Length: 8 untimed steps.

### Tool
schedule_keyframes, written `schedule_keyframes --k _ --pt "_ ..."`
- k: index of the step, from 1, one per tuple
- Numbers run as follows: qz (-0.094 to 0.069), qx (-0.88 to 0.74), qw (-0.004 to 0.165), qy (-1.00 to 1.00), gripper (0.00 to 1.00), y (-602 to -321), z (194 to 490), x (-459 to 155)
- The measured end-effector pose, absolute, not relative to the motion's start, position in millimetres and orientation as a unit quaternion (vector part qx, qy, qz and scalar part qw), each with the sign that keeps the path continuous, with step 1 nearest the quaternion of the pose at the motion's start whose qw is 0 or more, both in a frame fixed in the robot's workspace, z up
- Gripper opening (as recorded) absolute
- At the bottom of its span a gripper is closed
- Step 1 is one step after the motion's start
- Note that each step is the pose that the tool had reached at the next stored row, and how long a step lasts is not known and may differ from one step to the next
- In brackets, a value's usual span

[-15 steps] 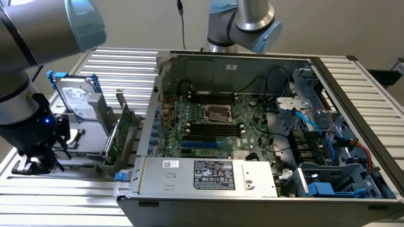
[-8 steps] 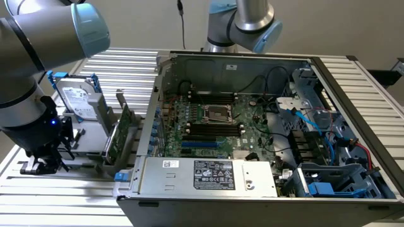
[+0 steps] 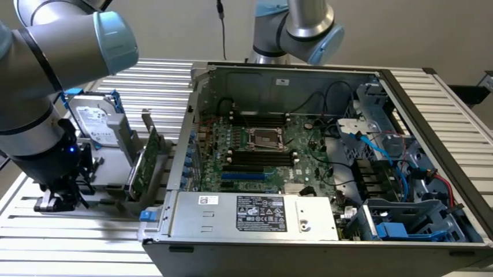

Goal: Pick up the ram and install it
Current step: 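Pick up the ram and move it above insertion slot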

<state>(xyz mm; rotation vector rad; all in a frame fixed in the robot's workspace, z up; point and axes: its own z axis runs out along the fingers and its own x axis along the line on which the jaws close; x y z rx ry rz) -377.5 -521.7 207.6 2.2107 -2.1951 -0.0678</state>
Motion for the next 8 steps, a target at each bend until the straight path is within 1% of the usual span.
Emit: schedule_keyframes --k 8 --pt "-0.022 0.719 0.013 -0.695 0.36 -521.6 200.7 -378.6"
